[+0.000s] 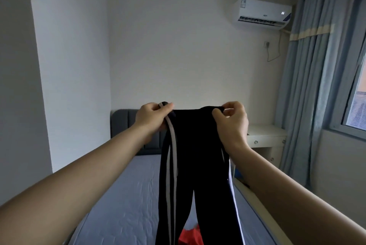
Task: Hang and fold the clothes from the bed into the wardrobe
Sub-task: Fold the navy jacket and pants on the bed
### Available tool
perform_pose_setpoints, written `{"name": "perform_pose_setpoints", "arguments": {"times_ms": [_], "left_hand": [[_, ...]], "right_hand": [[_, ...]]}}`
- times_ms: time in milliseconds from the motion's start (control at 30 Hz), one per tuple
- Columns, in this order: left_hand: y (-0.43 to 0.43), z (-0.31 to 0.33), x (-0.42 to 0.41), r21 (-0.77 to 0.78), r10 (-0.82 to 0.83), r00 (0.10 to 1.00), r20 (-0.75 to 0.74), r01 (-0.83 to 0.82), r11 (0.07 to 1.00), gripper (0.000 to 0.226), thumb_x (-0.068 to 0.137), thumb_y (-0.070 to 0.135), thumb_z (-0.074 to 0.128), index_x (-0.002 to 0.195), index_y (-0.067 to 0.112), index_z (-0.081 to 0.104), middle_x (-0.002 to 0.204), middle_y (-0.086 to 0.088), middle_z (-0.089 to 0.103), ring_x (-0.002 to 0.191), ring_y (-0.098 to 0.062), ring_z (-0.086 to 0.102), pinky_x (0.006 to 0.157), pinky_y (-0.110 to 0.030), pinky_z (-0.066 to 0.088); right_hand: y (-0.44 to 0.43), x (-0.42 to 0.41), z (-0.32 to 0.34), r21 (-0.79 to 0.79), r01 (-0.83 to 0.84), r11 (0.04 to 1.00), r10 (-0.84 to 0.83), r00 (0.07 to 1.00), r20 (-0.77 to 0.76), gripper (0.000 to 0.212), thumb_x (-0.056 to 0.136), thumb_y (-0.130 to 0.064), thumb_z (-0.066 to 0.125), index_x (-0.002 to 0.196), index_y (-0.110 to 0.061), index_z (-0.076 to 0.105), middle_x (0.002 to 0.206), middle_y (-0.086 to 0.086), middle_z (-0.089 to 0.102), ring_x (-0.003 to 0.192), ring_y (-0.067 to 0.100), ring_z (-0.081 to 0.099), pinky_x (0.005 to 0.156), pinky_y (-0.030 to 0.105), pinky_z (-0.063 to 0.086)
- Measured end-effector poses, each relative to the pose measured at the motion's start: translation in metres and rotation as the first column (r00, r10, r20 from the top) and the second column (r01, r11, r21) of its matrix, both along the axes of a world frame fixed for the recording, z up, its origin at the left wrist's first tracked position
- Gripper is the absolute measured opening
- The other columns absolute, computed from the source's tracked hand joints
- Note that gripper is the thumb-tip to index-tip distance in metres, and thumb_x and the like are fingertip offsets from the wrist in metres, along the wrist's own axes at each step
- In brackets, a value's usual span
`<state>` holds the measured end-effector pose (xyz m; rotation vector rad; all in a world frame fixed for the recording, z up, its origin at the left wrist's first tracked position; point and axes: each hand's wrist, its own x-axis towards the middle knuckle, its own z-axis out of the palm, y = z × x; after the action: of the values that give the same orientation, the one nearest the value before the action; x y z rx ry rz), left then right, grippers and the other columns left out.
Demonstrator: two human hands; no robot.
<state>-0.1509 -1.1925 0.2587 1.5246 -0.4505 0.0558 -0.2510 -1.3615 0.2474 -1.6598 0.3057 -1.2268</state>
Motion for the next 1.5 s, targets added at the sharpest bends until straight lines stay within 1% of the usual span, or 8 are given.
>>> {"name": "perform_pose_setpoints", "arguments": {"times_ms": [267, 433, 533, 733, 867, 1067, 1267, 1500], "left_hand": [[-0.006, -0.015, -0.021, -0.085, -0.341, 0.94, -0.002, 0.34, 0.937, 0.02, 0.092, 0.01, 0.058, 0.109, 0.0, 0.063, 0.105, -0.016, 0.066, 0.094, -0.022, 0.065, 0.088, -0.034, 0.053], [-0.001, -0.013, -0.028, -0.172, -0.421, 0.907, -0.026, 0.411, 0.895, 0.02, 0.092, 0.006, 0.057, 0.109, 0.0, 0.065, 0.104, -0.015, 0.07, 0.092, -0.02, 0.07, 0.073, -0.025, 0.057], [0.004, -0.014, -0.029, -0.148, -0.389, 0.921, -0.008, 0.384, 0.912, 0.02, 0.092, 0.005, 0.057, 0.109, 0.0, 0.065, 0.104, -0.015, 0.071, 0.093, -0.022, 0.07, 0.073, -0.025, 0.056], [0.017, -0.013, -0.027, -0.188, -0.417, 0.909, 0.018, 0.413, 0.891, 0.021, 0.093, 0.006, 0.054, 0.109, 0.003, 0.067, 0.106, -0.013, 0.072, 0.098, -0.024, 0.069, 0.078, -0.027, 0.057], [0.017, -0.011, -0.033, -0.167, -0.485, 0.874, 0.032, 0.483, 0.86, 0.022, 0.092, 0.007, 0.056, 0.111, 0.003, 0.067, 0.106, -0.014, 0.071, 0.097, -0.024, 0.069, 0.074, -0.025, 0.056], [0.02, -0.009, -0.039, -0.234, -0.552, 0.834, 0.029, 0.542, 0.807, 0.029, 0.084, 0.014, 0.059, 0.11, 0.001, 0.067, 0.106, -0.015, 0.071, 0.095, -0.02, 0.069, 0.074, -0.024, 0.055], [0.034, -0.011, -0.039, -0.155, -0.596, 0.797, 0.095, 0.603, 0.782, 0.034, 0.081, 0.012, 0.066, 0.113, 0.0, 0.067, 0.111, -0.016, 0.068, 0.105, -0.022, 0.065, 0.082, -0.023, 0.052], [0.048, -0.015, -0.036, -0.083, -0.517, 0.847, 0.123, 0.528, 0.845, 0.037, 0.074, 0.002, 0.069, 0.111, 0.005, 0.068, 0.108, -0.011, 0.071, 0.101, -0.019, 0.067, 0.078, -0.02, 0.053]], "right_hand": [[0.025, 0.006, -0.011, 0.131, -0.22, 0.967, 0.225, 0.974, -0.026, 0.015, 0.078, -0.021, 0.074, 0.087, -0.021, 0.062, 0.084, 0.005, 0.068, 0.076, 0.019, 0.065, 0.072, 0.036, 0.056], [0.031, 0.002, -0.01, 0.14, -0.241, 0.96, 0.239, 0.971, 0.029, 0.016, 0.075, -0.022, 0.077, 0.084, -0.019, 0.065, 0.082, 0.006, 0.071, 0.078, 0.023, 0.069, 0.078, 0.044, 0.059], [0.031, -0.002, -0.009, 0.027, -0.313, 0.949, 0.314, 0.948, -0.058, 0.021, 0.078, -0.024, 0.077, 0.093, -0.017, 0.064, 0.087, 0.009, 0.072, 0.083, 0.027, 0.071, 0.08, 0.046, 0.058], [0.016, -0.012, -0.008, -0.046, -0.739, 0.672, 0.726, 0.67, -0.155, 0.029, 0.097, -0.009, 0.051, 0.124, -0.011, 0.06, 0.114, 0.014, 0.068, 0.107, 0.021, 0.066, 0.084, 0.029, 0.057], [0.014, -0.01, -0.009, -0.32, -0.621, 0.715, 0.589, 0.782, -0.202, 0.038, 0.084, -0.007, 0.07, 0.12, -0.015, 0.064, 0.095, 0.015, 0.07, 0.093, 0.029, 0.068, 0.089, 0.044, 0.055], [0.018, -0.004, -0.016, -0.374, -0.297, 0.878, 0.278, 0.955, -0.104, 0.05, 0.057, -0.066, 0.076, 0.091, -0.031, 0.065, 0.092, -0.012, 0.064, 0.089, 0.007, 0.062, 0.076, 0.031, 0.056], [0.019, 0.004, -0.019, -0.422, -0.278, 0.863, 0.217, 0.958, -0.189, 0.063, 0.054, -0.083, 0.062, 0.091, -0.032, 0.06, 0.092, -0.013, 0.061, 0.089, -0.002, 0.056, 0.069, 0.011, 0.042], [0.018, 0.003, -0.019, -0.511, -0.318, 0.798, 0.204, 0.942, -0.266, 0.048, 0.064, -0.071, 0.066, 0.082, -0.028, 0.063, 0.089, -0.015, 0.058, 0.092, 0.004, 0.054, 0.073, 0.019, 0.043]]}}
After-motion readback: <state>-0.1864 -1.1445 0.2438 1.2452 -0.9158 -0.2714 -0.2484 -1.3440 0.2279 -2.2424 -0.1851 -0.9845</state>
